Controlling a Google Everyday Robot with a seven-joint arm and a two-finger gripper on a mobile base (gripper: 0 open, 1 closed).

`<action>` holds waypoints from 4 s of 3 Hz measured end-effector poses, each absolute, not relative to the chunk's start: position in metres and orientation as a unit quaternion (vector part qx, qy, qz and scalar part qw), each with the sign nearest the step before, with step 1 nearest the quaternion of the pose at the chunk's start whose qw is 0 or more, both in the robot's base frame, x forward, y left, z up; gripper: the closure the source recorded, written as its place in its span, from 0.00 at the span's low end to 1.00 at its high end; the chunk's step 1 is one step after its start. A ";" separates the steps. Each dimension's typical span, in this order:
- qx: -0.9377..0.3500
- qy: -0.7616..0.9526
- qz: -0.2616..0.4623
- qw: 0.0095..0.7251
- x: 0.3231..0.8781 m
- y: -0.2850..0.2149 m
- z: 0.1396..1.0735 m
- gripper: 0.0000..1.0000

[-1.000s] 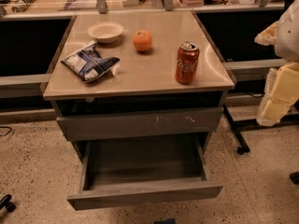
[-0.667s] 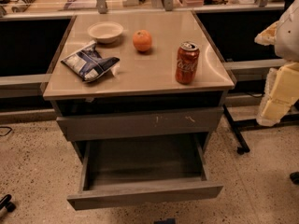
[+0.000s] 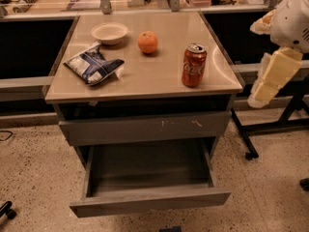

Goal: Place coke can into middle drawer

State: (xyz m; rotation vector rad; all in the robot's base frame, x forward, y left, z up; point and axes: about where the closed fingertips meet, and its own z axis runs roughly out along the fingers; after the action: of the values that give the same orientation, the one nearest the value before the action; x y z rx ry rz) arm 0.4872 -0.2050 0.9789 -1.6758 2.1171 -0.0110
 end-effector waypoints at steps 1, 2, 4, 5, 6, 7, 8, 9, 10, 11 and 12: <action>-0.610 0.752 0.024 0.248 0.531 -0.185 0.978 0.00; -0.614 0.742 0.050 0.264 0.575 -0.161 0.971 0.00; -0.612 0.737 0.071 0.279 0.640 -0.132 0.945 0.00; -0.604 0.742 0.077 0.279 0.661 -0.131 0.927 0.00; -0.598 0.747 0.083 0.277 0.677 -0.131 0.910 0.00; -0.595 0.751 0.088 0.274 0.689 -0.130 0.896 0.00; -0.594 0.754 0.092 0.267 0.695 -0.129 0.884 0.00; -0.594 0.754 0.093 0.266 0.695 -0.129 0.883 0.16; -0.594 0.754 0.093 0.266 0.695 -0.129 0.883 0.41; -0.594 0.753 0.093 0.266 0.695 -0.128 0.883 0.63; -0.599 0.745 0.098 0.278 0.678 -0.125 0.889 0.88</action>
Offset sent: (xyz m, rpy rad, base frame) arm 0.1435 0.0748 -0.0175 0.2037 -0.0049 0.1058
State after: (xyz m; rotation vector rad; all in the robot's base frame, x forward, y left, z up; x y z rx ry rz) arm 0.6777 -0.1249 0.8894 -1.6074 1.9997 0.2619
